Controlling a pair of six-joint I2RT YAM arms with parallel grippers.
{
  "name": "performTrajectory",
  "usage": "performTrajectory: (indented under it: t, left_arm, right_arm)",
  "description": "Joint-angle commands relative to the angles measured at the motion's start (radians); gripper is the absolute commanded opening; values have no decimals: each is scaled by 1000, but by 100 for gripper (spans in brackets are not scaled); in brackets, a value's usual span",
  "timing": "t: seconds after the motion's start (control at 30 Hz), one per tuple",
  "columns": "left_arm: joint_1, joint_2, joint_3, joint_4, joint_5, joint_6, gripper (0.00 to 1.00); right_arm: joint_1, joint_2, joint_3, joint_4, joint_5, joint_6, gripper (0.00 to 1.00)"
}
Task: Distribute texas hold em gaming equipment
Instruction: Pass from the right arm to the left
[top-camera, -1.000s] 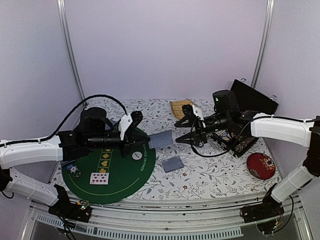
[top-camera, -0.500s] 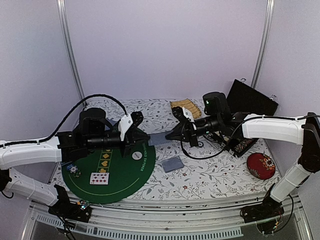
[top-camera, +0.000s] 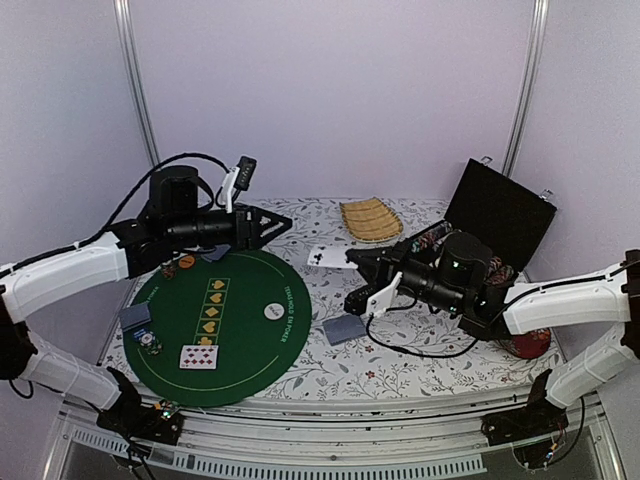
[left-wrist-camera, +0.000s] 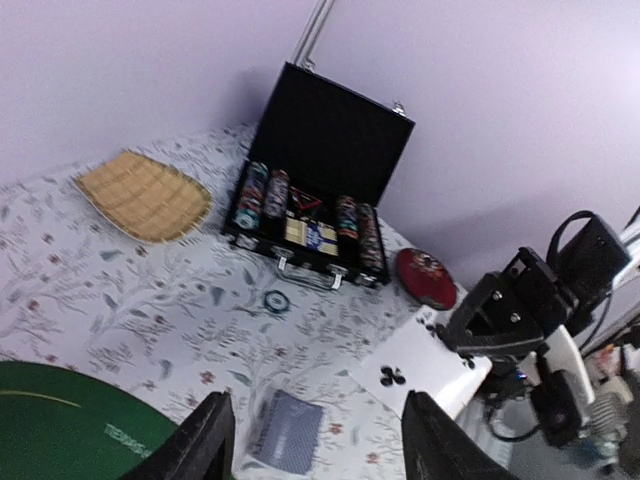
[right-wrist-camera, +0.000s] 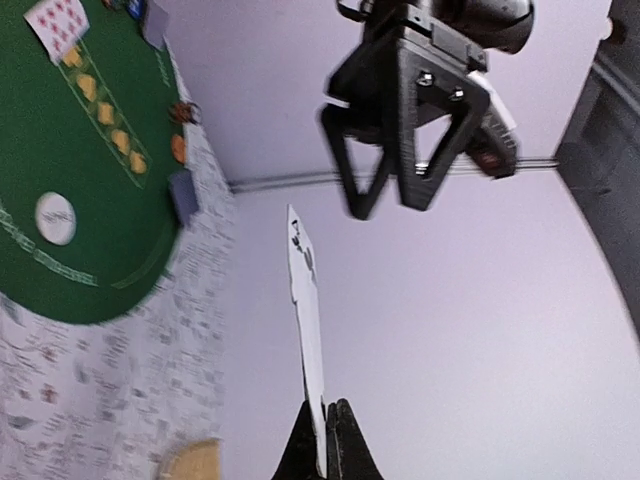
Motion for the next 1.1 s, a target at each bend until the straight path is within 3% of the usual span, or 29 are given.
performTrajectory:
  t: [0.0, 0.07, 0.17, 0.5, 0.6, 0.77, 0.87, 0.9, 0.97, 1.0, 1.07]
  left_arm:
    - [16, 112, 33, -5, 311, -228, 62]
    - [15, 141, 31, 39, 365, -270, 66]
    - [14, 147, 6, 128, 385, -306, 67]
    - [8, 124, -64, 285, 440, -339, 61]
    - [8, 138, -46, 291, 403, -329, 49]
    - [8, 156, -16, 322, 409, -327, 39]
    - [5, 163, -20, 321, 423, -331, 21]
    - [6, 166, -23, 318, 432, -332, 4]
    - [5, 161, -25, 283, 431, -329, 0]
    - [4, 152, -28, 255, 416, -323, 0]
    - [13, 119, -34, 120, 356, -292, 0]
  right_arm:
    - [24, 87, -4, 444, 167, -443, 2]
    - [31, 158, -1, 565, 185, -540, 2]
    - [42, 207, 18, 589, 201, -624, 2]
    - [51, 220, 25, 569, 177, -617, 2]
    - [63, 222, 20, 551, 159, -624, 2]
    - [81, 227, 17, 543, 156, -624, 2]
    - [81, 222, 15, 542, 156, -608, 2]
    - [81, 220, 15, 538, 156, -600, 2]
    - [82, 220, 13, 533, 156, -592, 2]
    - [81, 220, 13, 534, 155, -588, 8]
    - [81, 216, 14, 538, 159, -542, 42]
